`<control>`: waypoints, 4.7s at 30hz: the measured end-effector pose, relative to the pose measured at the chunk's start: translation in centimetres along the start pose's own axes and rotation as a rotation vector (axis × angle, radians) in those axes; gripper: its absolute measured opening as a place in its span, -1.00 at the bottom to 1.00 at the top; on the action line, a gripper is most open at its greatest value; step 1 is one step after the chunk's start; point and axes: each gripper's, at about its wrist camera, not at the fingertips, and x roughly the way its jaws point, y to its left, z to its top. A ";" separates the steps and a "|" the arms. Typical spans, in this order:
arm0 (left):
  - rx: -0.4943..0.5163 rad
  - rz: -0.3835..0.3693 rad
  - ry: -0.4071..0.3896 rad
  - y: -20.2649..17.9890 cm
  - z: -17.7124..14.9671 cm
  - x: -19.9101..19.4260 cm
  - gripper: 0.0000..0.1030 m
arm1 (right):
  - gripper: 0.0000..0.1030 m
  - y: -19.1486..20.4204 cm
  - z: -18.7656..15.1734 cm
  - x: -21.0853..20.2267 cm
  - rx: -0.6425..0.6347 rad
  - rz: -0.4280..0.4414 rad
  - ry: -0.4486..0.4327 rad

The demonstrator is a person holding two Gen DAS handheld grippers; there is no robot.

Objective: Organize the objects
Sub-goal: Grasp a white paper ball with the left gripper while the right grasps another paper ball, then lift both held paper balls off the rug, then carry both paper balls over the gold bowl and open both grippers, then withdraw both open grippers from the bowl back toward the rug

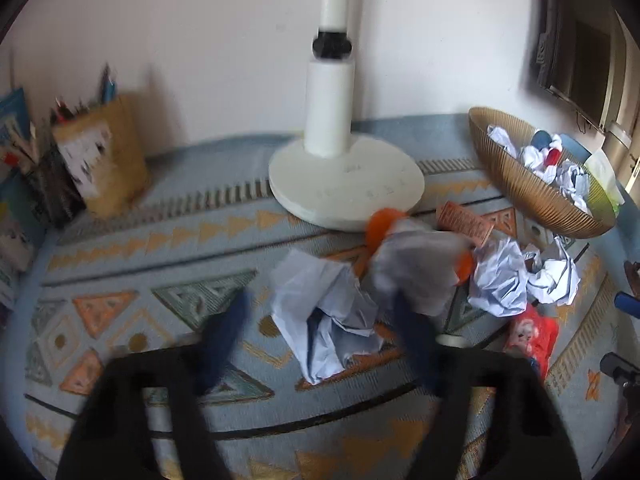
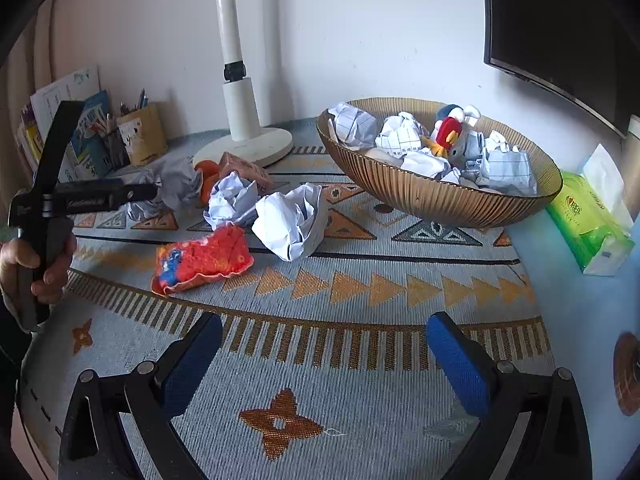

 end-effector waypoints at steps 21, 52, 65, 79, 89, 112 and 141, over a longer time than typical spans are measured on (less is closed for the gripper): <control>-0.115 0.026 -0.101 -3.1 -7.2 -7.1 -0.23 | 0.70 1.1 6.3 4.3 0.069 0.026 0.072; -0.218 0.117 -0.122 -4.4 -9.0 -7.9 -0.18 | -0.12 0.6 -0.3 -0.4 -0.022 0.115 0.019; -0.216 0.114 -0.101 -4.5 -9.0 -7.5 -0.17 | -0.12 1.7 -0.4 -0.4 -0.083 0.090 0.000; -0.211 0.111 -0.103 -4.6 -9.0 -7.5 -0.17 | -0.12 1.8 -0.5 -0.4 -0.089 0.090 -0.008; -0.118 0.020 -0.119 -9.6 -6.7 -8.7 -0.21 | -0.12 -1.9 0.3 -3.8 0.033 0.175 -0.088; -0.083 -0.142 -0.170 -18.0 5.4 -5.6 0.50 | 0.44 -13.8 9.0 -4.4 0.265 0.018 -0.160; -0.397 0.229 -0.088 -1.5 -10.5 -8.1 0.99 | 0.78 1.7 0.3 1.0 -0.007 -0.074 0.003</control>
